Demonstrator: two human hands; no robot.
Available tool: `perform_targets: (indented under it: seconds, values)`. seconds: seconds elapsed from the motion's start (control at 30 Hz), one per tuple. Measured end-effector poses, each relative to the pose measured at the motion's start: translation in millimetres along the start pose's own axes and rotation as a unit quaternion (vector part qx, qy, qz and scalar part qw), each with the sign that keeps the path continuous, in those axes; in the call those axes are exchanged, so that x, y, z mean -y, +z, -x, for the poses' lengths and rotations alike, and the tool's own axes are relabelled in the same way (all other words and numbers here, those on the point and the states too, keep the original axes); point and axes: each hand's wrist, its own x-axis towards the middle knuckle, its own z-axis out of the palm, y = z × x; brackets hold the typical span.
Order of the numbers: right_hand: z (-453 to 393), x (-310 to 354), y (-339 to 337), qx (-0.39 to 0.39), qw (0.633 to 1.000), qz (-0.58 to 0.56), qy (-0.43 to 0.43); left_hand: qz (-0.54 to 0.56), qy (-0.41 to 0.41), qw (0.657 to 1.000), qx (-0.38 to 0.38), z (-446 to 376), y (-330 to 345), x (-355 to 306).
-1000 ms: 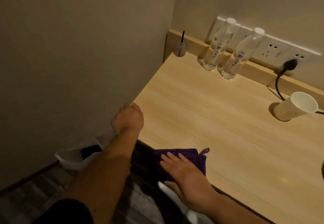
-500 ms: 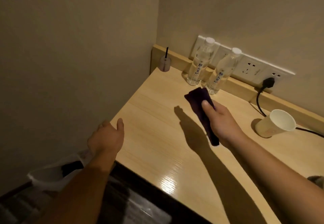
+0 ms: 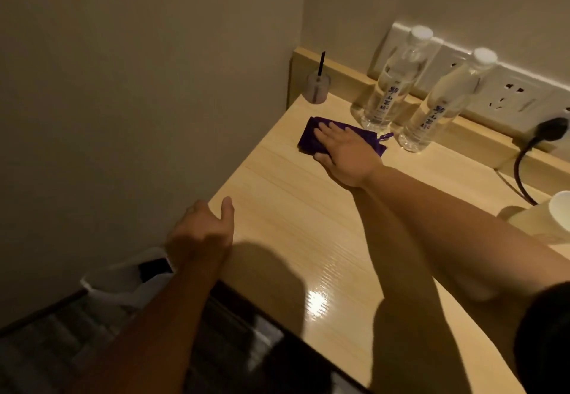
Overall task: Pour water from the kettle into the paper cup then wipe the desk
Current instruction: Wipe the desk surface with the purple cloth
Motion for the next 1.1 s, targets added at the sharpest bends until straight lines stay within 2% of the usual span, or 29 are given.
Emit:
perform_targets:
  seconds: [0.17,0.43,0.57,0.67,0.73,0.77,0.87,0.9,0.97,1.0,1.03,1.1]
  values:
    - [68,25,10,0.006,0.999,-0.022,-0.029,0.006,0.007,1.0,-0.005,0,1,1]
    - [229,100,34,0.024,0.998,-0.051,-0.016,0.067,-0.008,0.998,0.011,-8,7,1]
    - [307,140,48,0.028,0.998,-0.06,0.001,0.077,-0.003,0.996,0.052,-5,4,2]
    - [339,166,44,0.038,0.986,-0.156,0.051,0.061,-0.002,0.993,0.105,-5,-6,-2]
    - [354,177,34,0.02,0.955,-0.28,0.093,0.03,0.004,0.991,0.127,0,-16,-1]
    - [359,179,26,0.008,0.928,-0.353,0.117,0.022,0.011,0.993,0.119,6,-22,-1]
    - [360,165,-13,-0.021,0.802,-0.553,0.226,0.022,0.048,0.995,0.087,35,-27,-4]
    - [356,153,-23,-0.03,0.755,-0.602,0.261,0.015,0.067,0.994,0.081,46,-24,-6]
    - [341,120,-38,-0.06,0.683,-0.662,0.303,0.0,0.105,0.991,0.085,69,-19,-16]
    - [330,103,-48,-0.085,0.673,-0.666,0.31,-0.007,0.118,0.988,0.096,78,-16,-21]
    - [317,86,-58,-0.11,0.691,-0.647,0.304,-0.01,0.125,0.986,0.108,85,-13,-26]
    - [285,49,-74,-0.153,0.76,-0.567,0.28,-0.013,0.125,0.985,0.12,94,-8,-31]
